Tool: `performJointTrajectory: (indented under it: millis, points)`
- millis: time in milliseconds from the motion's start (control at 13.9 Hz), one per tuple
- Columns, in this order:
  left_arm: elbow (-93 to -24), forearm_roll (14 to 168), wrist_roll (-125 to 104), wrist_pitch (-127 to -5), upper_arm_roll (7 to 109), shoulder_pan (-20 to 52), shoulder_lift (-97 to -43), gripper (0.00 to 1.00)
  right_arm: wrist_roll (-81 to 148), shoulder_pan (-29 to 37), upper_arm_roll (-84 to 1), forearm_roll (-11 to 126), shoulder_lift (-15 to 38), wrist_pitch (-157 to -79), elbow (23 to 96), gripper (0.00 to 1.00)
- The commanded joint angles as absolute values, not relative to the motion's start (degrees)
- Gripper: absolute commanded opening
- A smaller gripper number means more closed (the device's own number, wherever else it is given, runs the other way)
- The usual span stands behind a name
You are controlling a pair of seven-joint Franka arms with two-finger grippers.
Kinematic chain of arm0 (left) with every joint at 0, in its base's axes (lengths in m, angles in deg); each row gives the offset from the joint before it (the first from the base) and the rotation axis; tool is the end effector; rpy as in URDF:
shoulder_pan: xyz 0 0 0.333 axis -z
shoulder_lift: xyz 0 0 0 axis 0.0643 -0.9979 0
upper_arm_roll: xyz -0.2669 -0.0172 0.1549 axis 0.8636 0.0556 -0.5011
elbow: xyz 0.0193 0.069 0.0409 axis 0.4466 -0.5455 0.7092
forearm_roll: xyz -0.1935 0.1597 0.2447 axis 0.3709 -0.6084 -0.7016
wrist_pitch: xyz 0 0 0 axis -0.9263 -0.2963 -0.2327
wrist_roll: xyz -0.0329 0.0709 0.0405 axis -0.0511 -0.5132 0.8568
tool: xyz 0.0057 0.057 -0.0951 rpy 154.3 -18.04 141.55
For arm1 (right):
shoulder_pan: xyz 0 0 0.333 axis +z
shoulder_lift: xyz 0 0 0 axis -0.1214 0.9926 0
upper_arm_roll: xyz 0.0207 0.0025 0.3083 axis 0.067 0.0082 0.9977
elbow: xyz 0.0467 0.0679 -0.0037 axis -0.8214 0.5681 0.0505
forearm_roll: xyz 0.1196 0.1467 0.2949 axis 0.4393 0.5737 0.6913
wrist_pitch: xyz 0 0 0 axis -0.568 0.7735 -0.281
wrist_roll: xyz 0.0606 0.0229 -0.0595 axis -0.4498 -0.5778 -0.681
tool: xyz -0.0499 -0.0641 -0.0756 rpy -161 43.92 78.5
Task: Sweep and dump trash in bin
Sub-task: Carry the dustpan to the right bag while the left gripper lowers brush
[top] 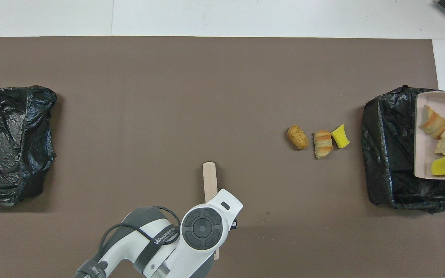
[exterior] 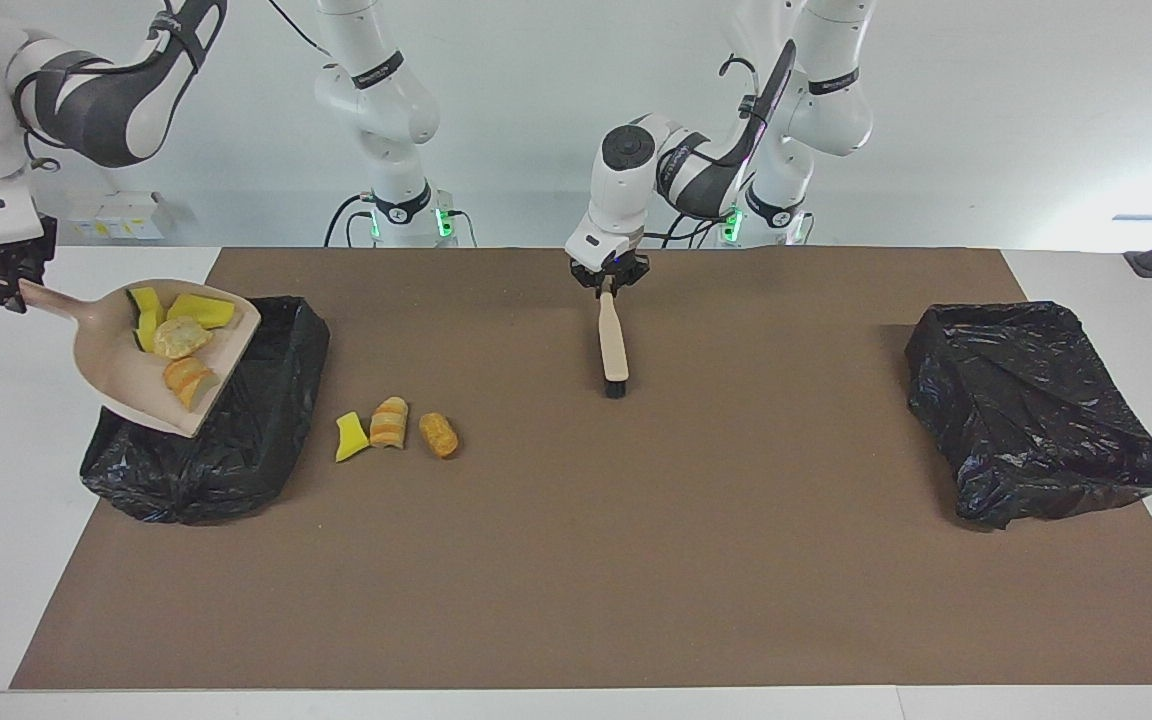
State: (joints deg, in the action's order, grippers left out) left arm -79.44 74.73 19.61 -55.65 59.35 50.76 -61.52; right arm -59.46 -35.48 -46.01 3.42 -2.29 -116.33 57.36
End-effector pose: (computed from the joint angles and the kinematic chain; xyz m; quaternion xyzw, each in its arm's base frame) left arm 0.2967 -0.3803 0.3603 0.9974 0.0040 -0.0692 0.0185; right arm 0.4855 -0.2658 0.5625 0.7338 0.6424 -0.1223 0.1842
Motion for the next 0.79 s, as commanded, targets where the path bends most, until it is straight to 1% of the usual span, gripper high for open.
performJointTrajectory:
  millis: [0,144,287,431,503,718]
  points:
    - [-80.25,74.22,20.75,-57.04,58.29,52.03,-61.42,0.99,-56.42,-36.33,-45.17,-2.35,-3.43,-117.42,59.02,0.00]
    - [-79.90,74.22,20.06,-56.16,57.94,51.07,-60.29,1.00,-51.14,-35.81,-45.17,-6.22,-5.27,-117.42,62.09,0.00]
    - [-77.54,74.14,19.52,-55.20,57.85,47.74,-60.28,1.00,-46.05,-35.19,-44.82,-10.00,-6.15,-117.50,63.59,0.00]
    - [-75.77,73.52,19.35,-54.41,57.76,44.05,-60.20,1.00,-40.16,-32.30,-44.99,-12.99,-8.43,-117.33,67.62,0.00]
    - [-75.07,73.43,19.09,-54.23,57.76,41.68,-59.85,1.00,-38.31,-32.11,-44.82,-14.31,-9.14,-117.50,68.60,0.00]
    - [-74.80,73.08,15.06,-52.40,57.76,36.05,-58.27,1.00,-37.76,-31.94,-44.82,-15.29,-8.97,-117.94,68.35,0.00]
